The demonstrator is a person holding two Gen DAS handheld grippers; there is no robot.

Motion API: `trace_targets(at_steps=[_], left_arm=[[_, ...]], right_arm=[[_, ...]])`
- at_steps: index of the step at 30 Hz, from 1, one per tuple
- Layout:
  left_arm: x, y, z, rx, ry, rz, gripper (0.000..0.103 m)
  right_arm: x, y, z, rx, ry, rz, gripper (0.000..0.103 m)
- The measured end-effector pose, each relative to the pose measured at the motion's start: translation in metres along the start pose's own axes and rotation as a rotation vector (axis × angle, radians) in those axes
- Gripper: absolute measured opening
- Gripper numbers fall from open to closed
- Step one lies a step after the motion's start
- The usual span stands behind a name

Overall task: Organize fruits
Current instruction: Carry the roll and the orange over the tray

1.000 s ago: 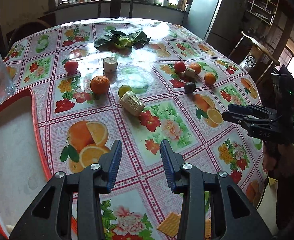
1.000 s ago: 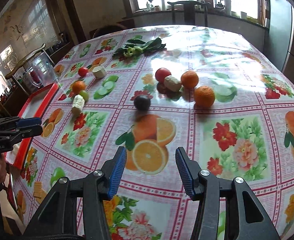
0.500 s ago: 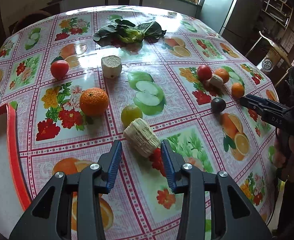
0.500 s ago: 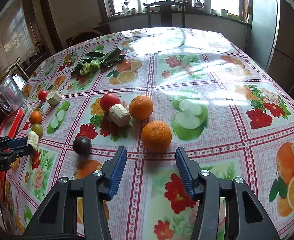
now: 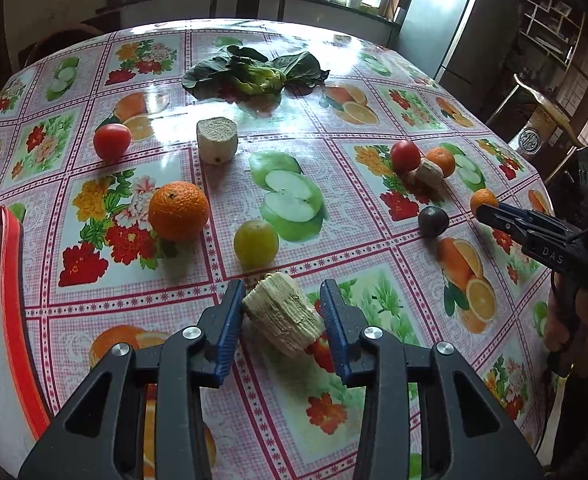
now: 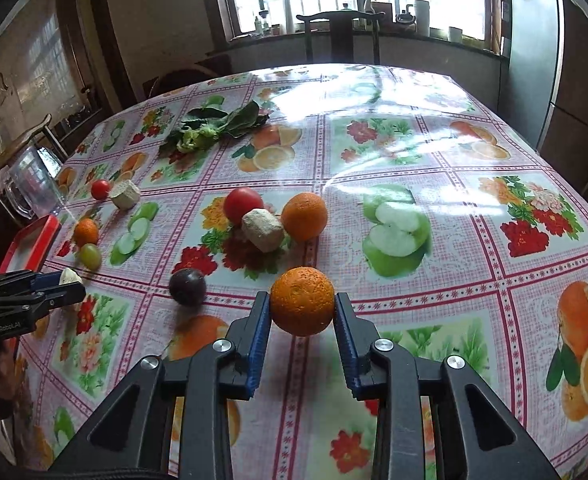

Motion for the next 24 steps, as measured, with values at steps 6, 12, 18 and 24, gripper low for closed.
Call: trace_targets(at_steps=[6, 12, 18, 24], left_arm=[[-0.005, 0.028, -0.02, -0.024, 0.004, -0.024, 0.036], [-0.004, 0.06, -0.04, -0.056, 0.009, -0.029, 0.036], [0.008, 0.091, -0.06, -0.09, 0.027, -0.012, 0.036], [0.026, 0.111, -0.08, -0.105, 0.056, 0.017, 0.036]], right_arm=[[0.041, 0.029, -0.026, 0.026, 0.034, 0.117, 0.032], [0.084, 0.045, -0.052, 0.062, 0.078, 0.202, 0.032], [0.12, 0.055, -0.071, 0.092, 0.112, 0.263, 0.032], [0.156, 0.061, -0.085, 0.112, 0.156, 0.311, 0.032]])
Point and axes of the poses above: each gripper's, at about its wrist camera, not at the fingertips, and y roughly against the way its jaws point, x to its left, z to its top, the point moved 6 cm from there along -y, roughly the way its jaws point, and after that the axes turned 12 degrees about -y, right-handed, at the moved point
